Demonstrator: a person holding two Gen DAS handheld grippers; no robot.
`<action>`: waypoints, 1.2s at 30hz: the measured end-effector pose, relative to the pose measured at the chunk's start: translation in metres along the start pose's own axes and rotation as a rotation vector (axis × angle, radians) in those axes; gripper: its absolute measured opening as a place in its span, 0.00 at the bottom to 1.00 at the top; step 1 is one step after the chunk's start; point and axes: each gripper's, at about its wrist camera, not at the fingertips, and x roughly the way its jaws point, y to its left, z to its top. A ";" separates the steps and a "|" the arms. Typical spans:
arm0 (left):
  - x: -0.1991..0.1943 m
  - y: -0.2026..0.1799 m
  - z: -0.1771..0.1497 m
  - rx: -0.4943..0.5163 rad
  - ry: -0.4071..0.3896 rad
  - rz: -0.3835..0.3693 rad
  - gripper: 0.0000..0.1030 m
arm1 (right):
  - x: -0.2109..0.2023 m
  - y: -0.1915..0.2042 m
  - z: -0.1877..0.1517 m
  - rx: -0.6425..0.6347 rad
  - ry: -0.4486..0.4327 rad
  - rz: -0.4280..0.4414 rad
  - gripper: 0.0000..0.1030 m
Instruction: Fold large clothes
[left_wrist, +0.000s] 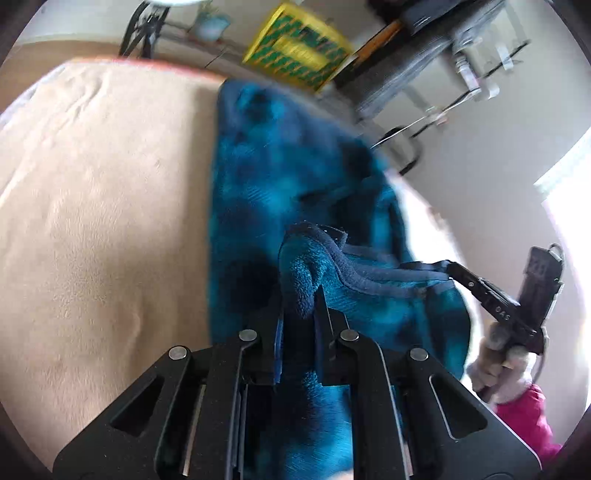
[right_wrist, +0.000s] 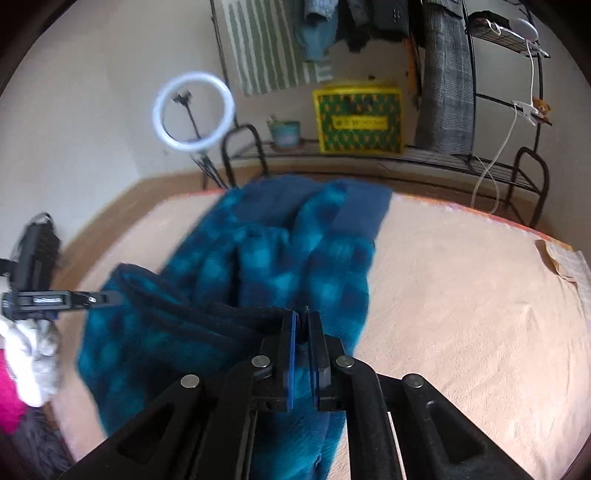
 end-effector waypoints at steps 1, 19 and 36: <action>0.009 0.004 -0.001 -0.003 0.012 0.012 0.14 | 0.024 0.000 -0.005 -0.007 0.060 -0.061 0.03; -0.040 0.001 -0.067 0.008 0.076 0.018 0.24 | -0.024 0.103 -0.041 -0.272 0.057 0.038 0.24; -0.134 -0.059 -0.079 0.134 -0.135 0.053 0.24 | -0.076 0.090 -0.023 -0.094 -0.020 -0.032 0.30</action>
